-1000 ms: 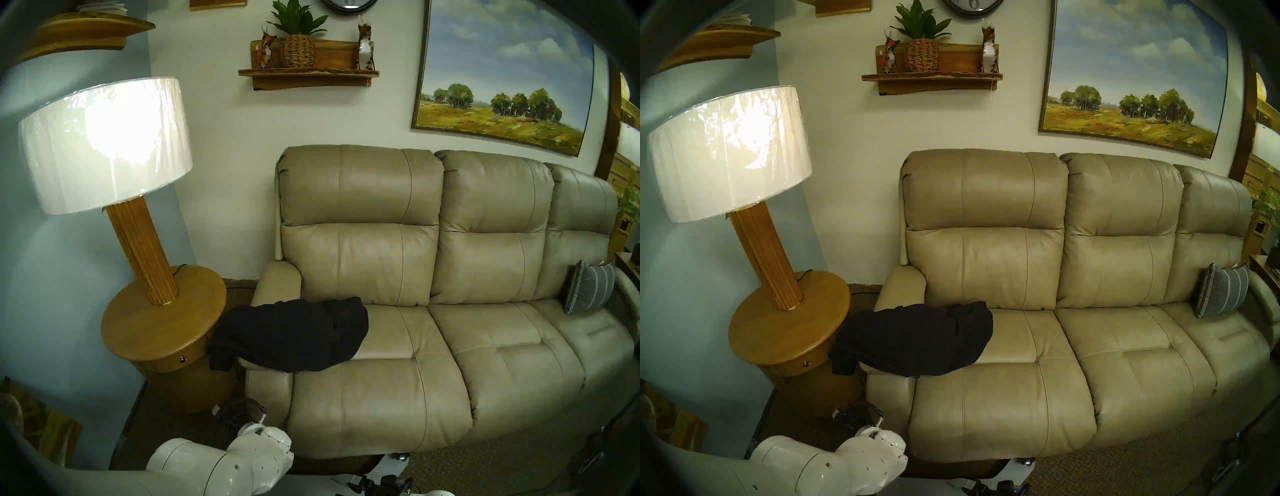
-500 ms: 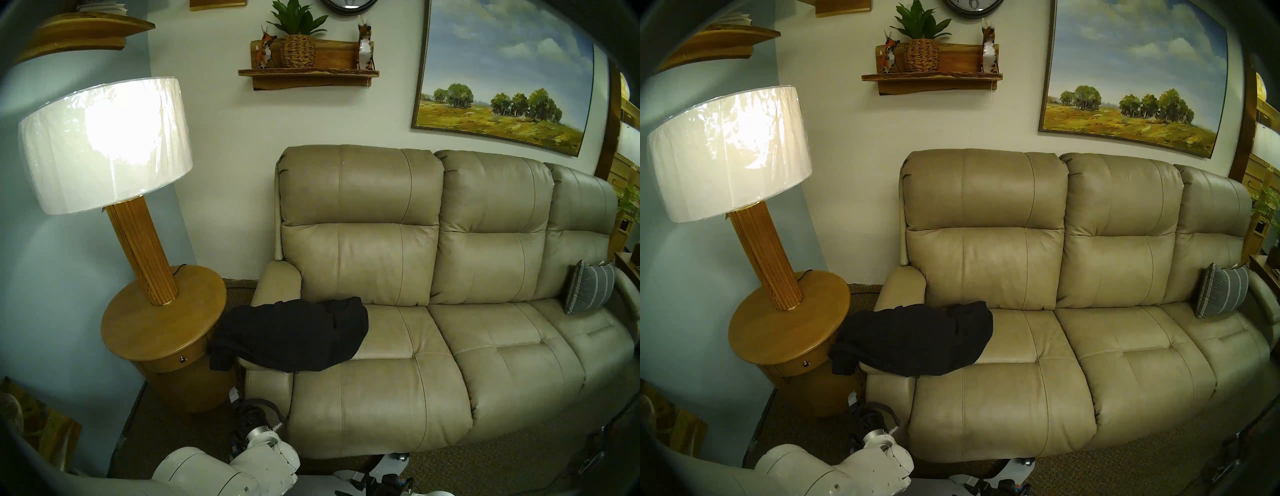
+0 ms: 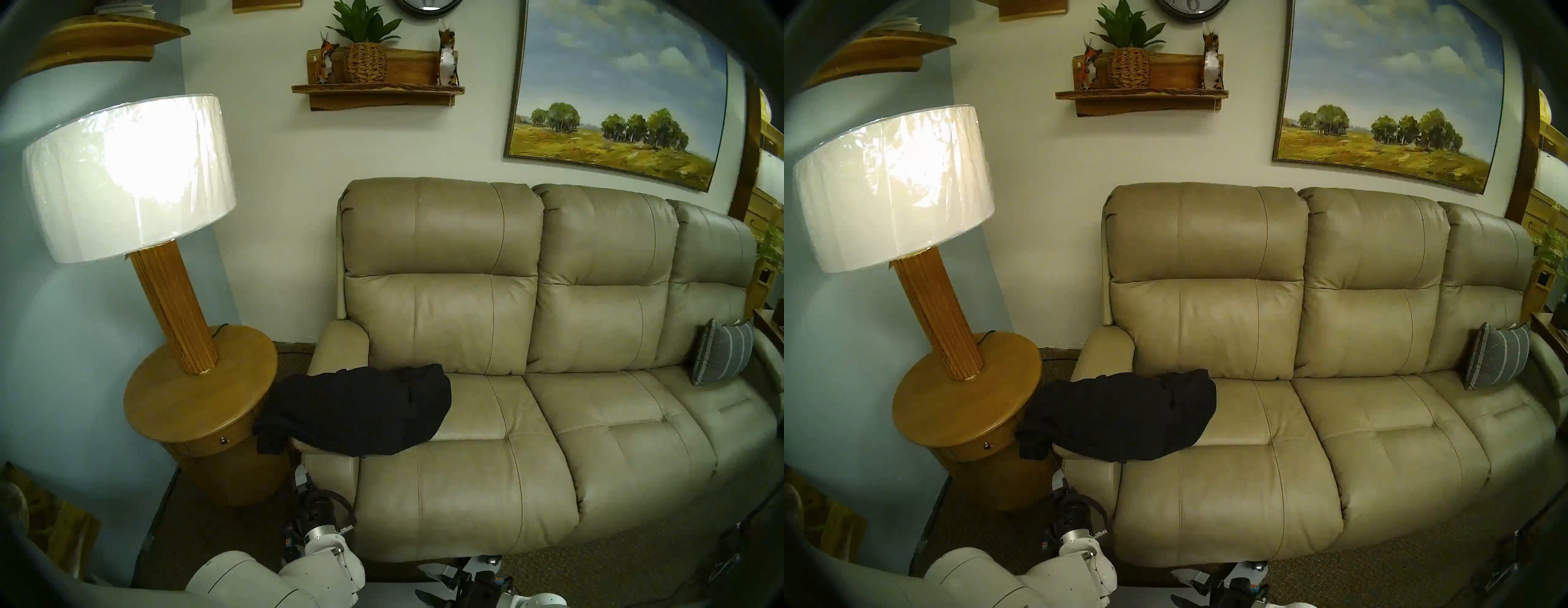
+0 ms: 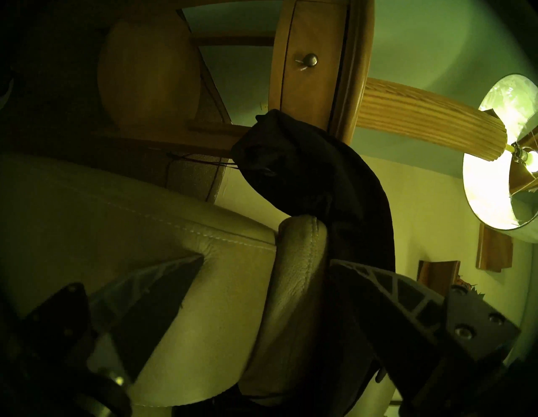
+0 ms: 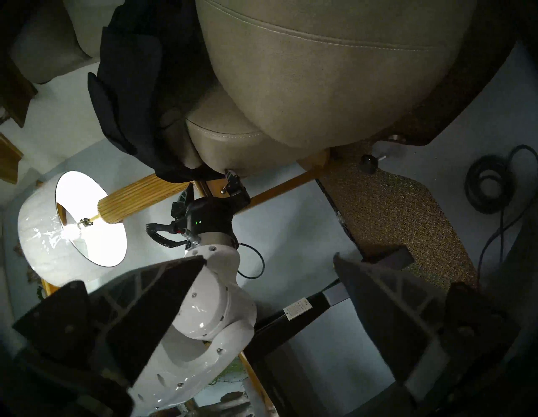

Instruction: Drape jacket on sofa arm

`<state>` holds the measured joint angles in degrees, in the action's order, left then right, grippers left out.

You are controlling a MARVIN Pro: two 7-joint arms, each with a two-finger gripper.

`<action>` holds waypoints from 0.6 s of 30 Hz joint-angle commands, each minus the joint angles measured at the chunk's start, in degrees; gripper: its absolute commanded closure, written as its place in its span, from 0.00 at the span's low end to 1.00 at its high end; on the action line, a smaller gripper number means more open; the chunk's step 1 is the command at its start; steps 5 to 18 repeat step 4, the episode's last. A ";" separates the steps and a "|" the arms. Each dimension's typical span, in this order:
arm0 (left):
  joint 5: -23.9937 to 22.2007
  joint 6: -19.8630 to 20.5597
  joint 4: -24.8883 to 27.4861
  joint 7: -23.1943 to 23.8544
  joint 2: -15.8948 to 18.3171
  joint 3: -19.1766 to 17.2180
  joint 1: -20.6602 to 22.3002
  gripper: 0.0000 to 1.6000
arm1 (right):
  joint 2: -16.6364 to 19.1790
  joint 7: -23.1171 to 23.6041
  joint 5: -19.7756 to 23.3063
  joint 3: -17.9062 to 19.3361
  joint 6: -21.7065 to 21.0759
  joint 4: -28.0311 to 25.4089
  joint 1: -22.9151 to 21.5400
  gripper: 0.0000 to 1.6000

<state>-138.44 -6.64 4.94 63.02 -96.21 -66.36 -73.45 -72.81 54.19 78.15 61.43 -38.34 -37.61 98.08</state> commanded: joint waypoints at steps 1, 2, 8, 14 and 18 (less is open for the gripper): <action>2.35 0.67 0.79 2.15 0.46 1.61 -0.32 0.00 | 0.20 1.56 0.27 -0.40 -2.05 -1.21 0.04 0.00; 2.57 0.75 0.79 2.30 0.51 1.77 -0.39 0.00 | 0.25 1.63 0.28 -0.42 -2.24 -1.26 0.05 0.00; 3.14 0.95 0.79 2.69 0.66 2.19 -0.55 0.00 | 0.39 1.83 0.32 -0.50 -2.70 -1.37 0.05 0.00; 3.14 0.95 0.79 2.69 0.66 2.19 -0.55 0.00 | 0.39 1.83 0.32 -0.50 -2.70 -1.37 0.05 0.00; 3.14 0.95 0.79 2.69 0.66 2.19 -0.55 0.00 | 0.39 1.83 0.32 -0.50 -2.70 -1.37 0.05 0.00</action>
